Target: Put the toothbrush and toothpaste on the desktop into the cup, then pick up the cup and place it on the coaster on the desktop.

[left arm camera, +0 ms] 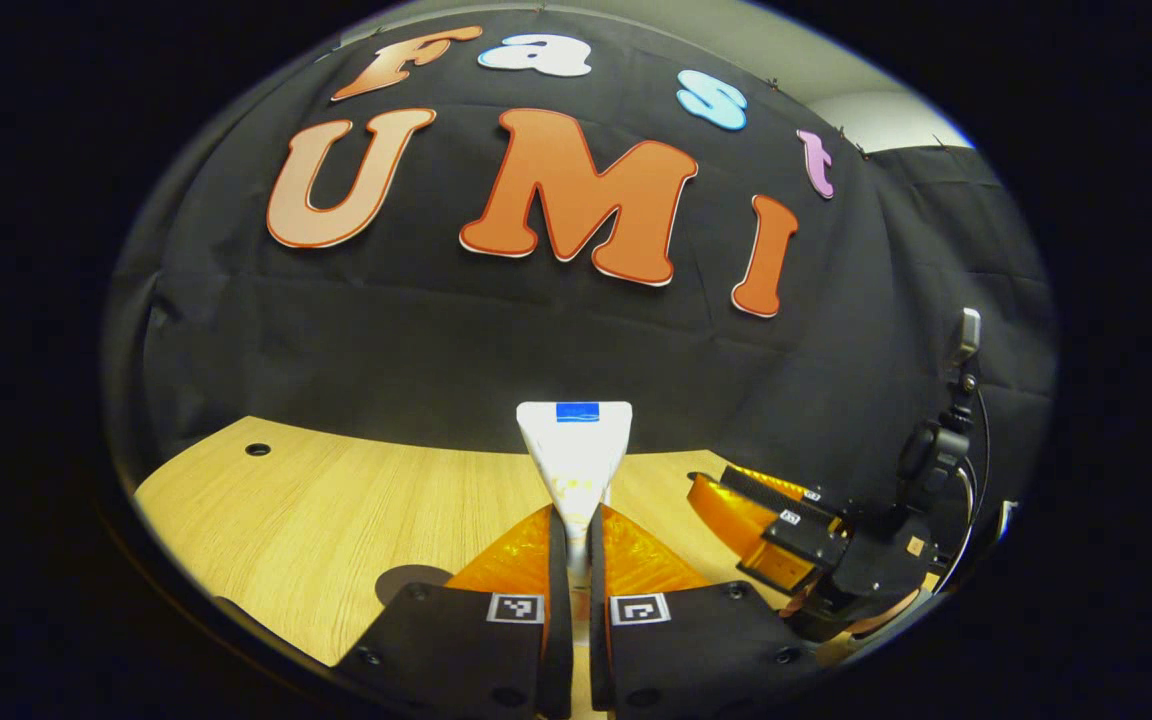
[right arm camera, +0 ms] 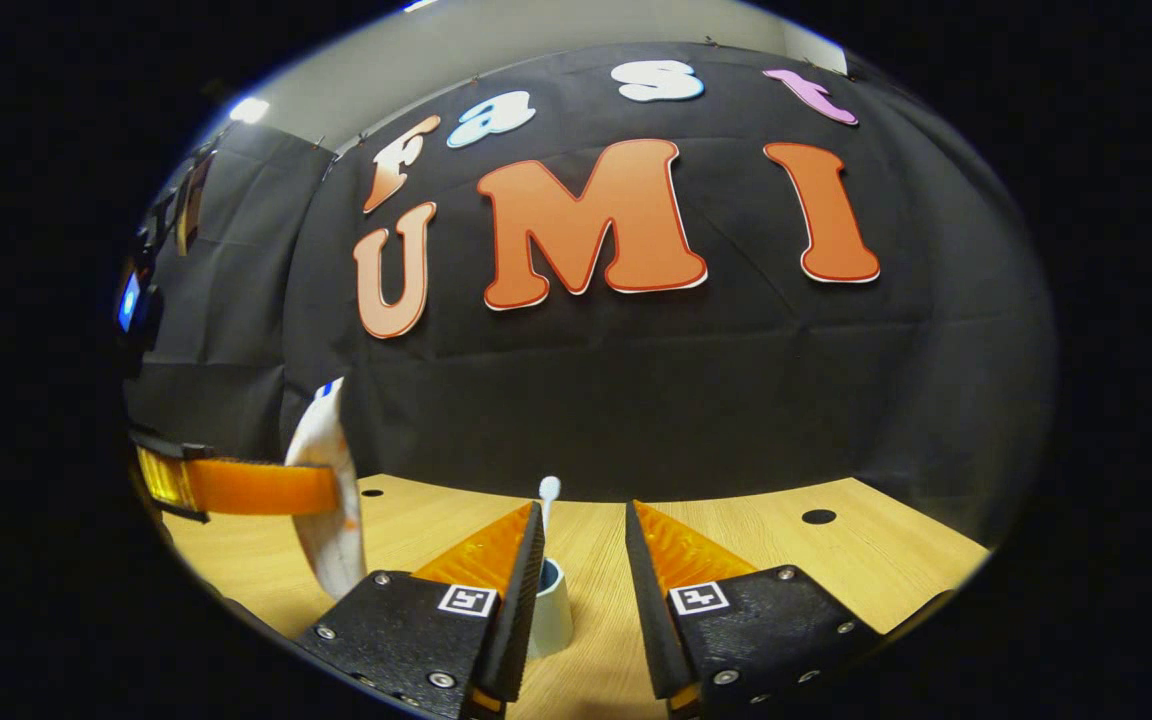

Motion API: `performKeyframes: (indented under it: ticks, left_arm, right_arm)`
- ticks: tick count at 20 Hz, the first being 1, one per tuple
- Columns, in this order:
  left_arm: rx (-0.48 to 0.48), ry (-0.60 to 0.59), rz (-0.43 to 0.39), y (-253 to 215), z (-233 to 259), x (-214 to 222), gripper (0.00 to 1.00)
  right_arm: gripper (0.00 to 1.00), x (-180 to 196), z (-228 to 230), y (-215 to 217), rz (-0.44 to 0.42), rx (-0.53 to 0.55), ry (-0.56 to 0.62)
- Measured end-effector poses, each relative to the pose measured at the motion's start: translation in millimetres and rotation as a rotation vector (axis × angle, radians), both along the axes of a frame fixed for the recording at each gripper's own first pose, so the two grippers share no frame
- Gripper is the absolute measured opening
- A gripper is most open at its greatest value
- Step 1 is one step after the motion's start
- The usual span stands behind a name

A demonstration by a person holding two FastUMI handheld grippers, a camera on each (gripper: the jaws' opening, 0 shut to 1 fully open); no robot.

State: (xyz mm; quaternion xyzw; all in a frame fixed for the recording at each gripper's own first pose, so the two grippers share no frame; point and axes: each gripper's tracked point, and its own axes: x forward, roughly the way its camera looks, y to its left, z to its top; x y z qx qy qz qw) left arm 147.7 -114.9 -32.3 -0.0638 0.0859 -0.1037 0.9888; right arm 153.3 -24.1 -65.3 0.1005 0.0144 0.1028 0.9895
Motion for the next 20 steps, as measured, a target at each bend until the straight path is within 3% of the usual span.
performKeyframes:
  ticks: [10,20]
  left_arm:
    - [-0.036,-0.142,-0.018,-16.4,24.2,32.4,0.1]
    - [-0.089,-0.159,-0.011,-20.3,-0.8,76.7,0.1]
  right_arm:
    - [0.7,-34.1,-25.4,-5.1,0.053,-0.026,0.061]
    - [0.78,-48.2,-45.2,1.8,0.114,-0.053,0.104]
